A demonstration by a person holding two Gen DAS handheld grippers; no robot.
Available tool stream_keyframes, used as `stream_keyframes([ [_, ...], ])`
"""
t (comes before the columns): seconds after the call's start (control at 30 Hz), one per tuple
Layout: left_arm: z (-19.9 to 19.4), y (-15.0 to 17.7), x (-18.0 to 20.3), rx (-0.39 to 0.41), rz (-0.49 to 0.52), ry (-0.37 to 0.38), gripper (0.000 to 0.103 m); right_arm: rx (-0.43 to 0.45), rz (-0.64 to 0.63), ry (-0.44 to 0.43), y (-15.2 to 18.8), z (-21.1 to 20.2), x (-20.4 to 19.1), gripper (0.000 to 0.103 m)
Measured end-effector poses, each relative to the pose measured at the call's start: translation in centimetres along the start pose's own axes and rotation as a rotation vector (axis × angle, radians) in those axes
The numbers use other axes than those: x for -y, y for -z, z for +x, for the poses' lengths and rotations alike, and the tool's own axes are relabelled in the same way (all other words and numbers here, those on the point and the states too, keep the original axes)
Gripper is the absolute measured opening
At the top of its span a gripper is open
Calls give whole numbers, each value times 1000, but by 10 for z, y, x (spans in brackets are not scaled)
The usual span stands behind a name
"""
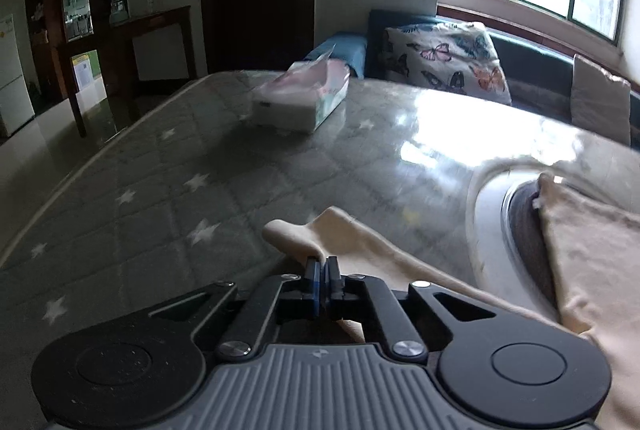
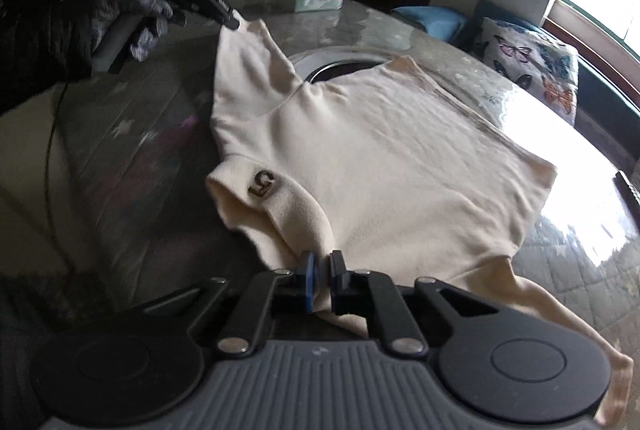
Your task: Fold clothes
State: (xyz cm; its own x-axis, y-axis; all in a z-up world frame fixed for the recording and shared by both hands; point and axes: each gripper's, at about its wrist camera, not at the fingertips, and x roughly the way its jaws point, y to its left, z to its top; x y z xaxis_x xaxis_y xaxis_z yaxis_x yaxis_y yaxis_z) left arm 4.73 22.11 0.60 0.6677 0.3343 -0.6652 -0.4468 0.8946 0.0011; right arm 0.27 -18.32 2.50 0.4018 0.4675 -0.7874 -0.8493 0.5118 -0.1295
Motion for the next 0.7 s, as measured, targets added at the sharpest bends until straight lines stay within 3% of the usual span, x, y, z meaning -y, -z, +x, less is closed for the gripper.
stream_keyframes([
  [0.07,-1,7,-3,-18,1,-9,3,-21,-25,-19,5,1,-5,7],
  [0.23,-11,9,-7,-16,32,-10,3,-17,-97,-55,0,-5,-11,20],
  [0.4,-13,10,-8,-18,35,-15,7,66,-39,-68,-17,-14,1,21],
  [0.57,-18,13,-12,-27,42,-16,9,94,34,-47,-29,16,3,21],
  [0.7,-28,13,-13,-10,63,-24,23,75,12,-96,-30,34,-11,21],
])
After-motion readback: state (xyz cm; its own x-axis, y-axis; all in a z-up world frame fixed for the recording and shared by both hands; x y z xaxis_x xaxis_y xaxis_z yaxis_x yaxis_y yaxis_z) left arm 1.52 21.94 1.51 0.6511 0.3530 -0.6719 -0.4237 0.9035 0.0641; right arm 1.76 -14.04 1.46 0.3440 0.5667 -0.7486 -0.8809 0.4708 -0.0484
